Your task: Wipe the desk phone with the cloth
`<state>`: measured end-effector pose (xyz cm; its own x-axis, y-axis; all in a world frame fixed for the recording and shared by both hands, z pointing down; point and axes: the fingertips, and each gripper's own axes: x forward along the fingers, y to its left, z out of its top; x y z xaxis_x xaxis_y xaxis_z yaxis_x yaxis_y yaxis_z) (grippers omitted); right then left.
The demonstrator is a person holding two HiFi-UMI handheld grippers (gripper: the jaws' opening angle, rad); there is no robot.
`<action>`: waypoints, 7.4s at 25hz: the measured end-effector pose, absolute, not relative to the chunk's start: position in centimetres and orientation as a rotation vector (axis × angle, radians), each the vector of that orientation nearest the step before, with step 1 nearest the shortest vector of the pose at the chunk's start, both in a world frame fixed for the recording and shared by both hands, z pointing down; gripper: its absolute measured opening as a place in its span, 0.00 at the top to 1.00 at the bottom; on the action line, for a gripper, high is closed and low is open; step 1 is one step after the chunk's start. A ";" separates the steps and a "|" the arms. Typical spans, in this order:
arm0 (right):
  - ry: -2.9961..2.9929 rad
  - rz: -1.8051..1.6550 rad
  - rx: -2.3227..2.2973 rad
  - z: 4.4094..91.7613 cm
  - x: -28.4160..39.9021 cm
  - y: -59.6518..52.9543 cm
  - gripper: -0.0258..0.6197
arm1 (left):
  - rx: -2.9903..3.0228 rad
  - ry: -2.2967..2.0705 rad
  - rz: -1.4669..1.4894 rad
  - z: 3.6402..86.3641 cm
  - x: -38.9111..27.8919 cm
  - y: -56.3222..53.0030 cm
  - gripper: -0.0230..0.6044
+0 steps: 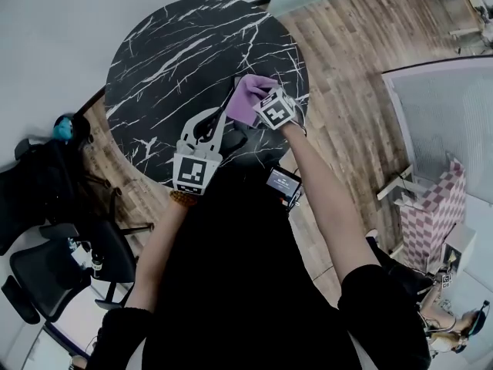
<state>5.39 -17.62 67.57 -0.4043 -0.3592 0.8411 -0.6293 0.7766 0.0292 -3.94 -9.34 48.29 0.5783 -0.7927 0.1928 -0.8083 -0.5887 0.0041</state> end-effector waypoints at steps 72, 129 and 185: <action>-2.038 0.585 0.586 72.2 5.3 -8.0 0.87 | 2.712 -1.358 0.290 48.6 -3.4 -7.9 0.94; -2.337 0.566 0.930 61.1 8.1 -19.6 0.87 | 2.706 -1.375 0.305 49.0 -4.1 -7.8 0.94; -2.096 0.427 0.759 68.9 9.7 -17.3 0.87 | 2.670 -1.397 0.306 50.0 -5.0 -8.1 0.94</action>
<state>9.68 -17.25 68.86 -0.4596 -0.3631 0.8105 -0.6514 0.7581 -0.0298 -5.02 -8.13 50.02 0.5555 -0.7992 0.2295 -0.8220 -0.5695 0.0064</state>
